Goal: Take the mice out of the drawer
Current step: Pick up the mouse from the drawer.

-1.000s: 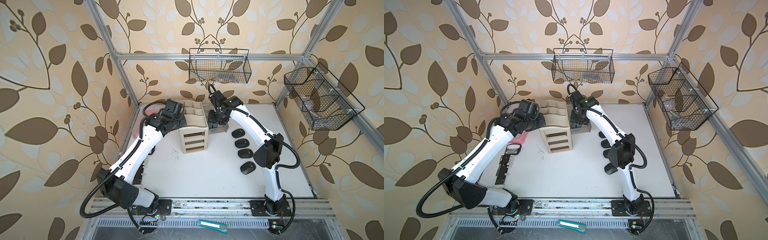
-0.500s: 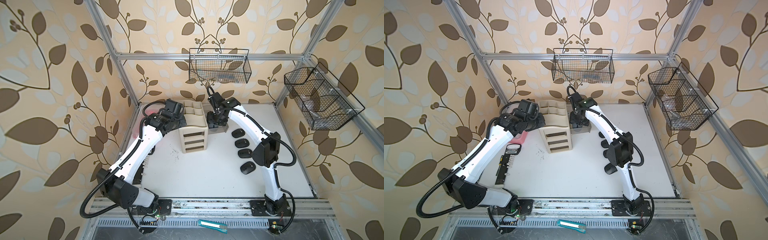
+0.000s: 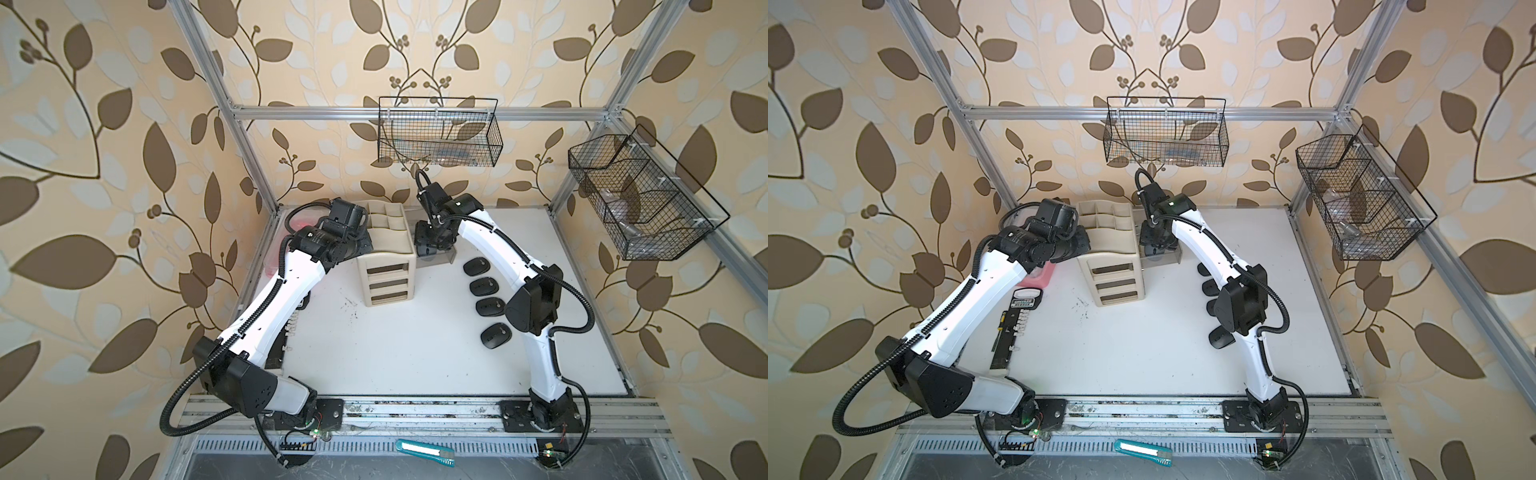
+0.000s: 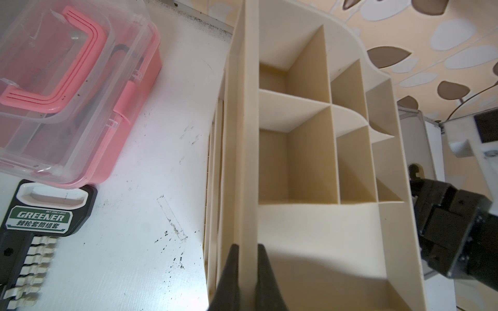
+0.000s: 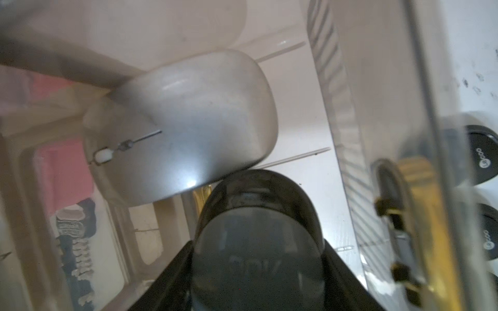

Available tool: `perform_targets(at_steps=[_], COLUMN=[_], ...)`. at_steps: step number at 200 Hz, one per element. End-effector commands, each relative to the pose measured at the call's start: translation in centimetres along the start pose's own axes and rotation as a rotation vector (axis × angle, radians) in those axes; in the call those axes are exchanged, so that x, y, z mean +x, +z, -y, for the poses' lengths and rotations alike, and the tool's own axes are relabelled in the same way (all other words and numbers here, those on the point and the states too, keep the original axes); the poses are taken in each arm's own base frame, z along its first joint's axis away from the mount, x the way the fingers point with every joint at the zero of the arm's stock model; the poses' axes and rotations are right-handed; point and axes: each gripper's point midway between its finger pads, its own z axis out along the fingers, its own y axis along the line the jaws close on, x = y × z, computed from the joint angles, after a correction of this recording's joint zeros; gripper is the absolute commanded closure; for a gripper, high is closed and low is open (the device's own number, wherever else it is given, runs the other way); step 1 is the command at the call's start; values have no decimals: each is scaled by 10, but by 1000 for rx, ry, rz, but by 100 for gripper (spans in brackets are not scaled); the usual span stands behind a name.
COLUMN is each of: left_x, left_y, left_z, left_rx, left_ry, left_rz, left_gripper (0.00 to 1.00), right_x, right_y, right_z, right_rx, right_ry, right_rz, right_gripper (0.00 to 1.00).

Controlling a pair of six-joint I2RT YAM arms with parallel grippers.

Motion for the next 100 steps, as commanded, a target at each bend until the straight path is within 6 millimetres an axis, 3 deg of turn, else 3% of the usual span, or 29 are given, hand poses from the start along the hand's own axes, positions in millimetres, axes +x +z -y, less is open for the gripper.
perform_targets(at_steps=[1,69,100], left_x=[-26,-27,-29], left_y=[-20,-21,-24], left_z=[21,11,0], left_rx=[95,41,-6], left_ry=[-26,-12,-4], left_rz=[105,117,130], left_gripper=[100,100,100], right_x=[-19,-46,-50], right_y=[-36,-87,-118], right_z=[-10,-4,17], right_rx=[-77,-105,-97], right_ry=[38,95,169], right_rz=[91,248,296], right_gripper=[44,43,43])
